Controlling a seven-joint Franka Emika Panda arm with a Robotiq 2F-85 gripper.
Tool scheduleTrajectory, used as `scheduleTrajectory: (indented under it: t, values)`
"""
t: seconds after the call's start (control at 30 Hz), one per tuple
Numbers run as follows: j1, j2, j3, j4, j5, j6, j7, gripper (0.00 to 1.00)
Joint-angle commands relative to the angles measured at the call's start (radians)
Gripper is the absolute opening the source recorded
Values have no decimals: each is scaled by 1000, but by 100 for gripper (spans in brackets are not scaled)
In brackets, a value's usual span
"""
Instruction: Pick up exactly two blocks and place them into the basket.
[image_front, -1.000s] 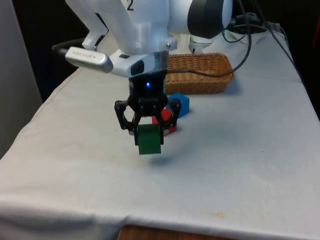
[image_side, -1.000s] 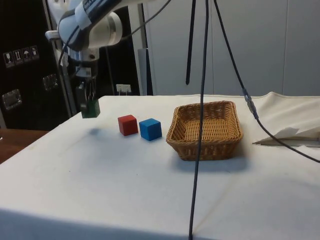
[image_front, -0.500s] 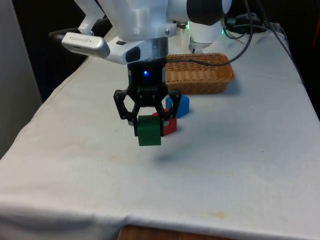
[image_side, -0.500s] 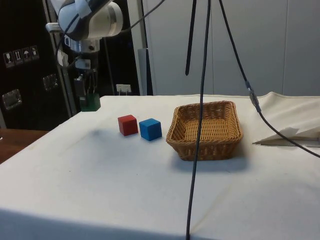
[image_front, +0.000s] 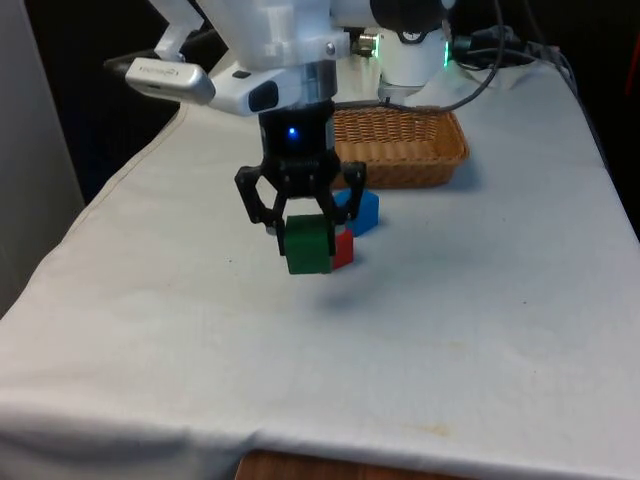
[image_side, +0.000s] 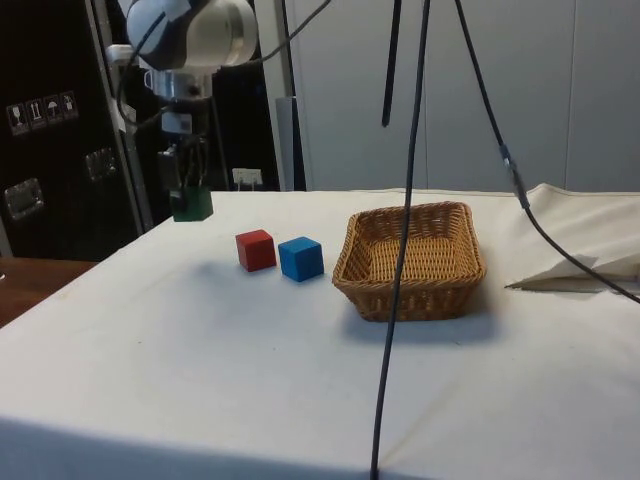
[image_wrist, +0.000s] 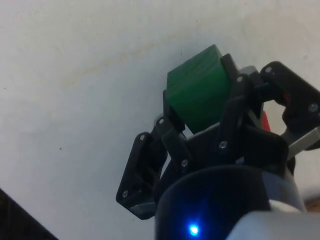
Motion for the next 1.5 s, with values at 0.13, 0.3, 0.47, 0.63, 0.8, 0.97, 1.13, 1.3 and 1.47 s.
scheduleTrajectory:
  t: [0.13,0.3,0.47,0.63,0.8,0.97,1.13,1.3,1.47]
  values:
    - [10,-62,3,-79,24,10,-27,1]
    - [16,-104,3,-135,29,15,-44,1]
    - [20,-143,1,-197,31,30,-66,1]
    - [28,-178,-1,-255,30,54,-85,1]
    - [33,-213,-2,-310,28,77,-103,1]
    - [37,-247,-3,-362,26,104,-123,1]
    - [39,-288,-3,-424,26,141,-149,1]
    - [42,-325,-4,-475,24,173,-170,1]
    - [48,-364,-5,-520,19,207,-187,1]
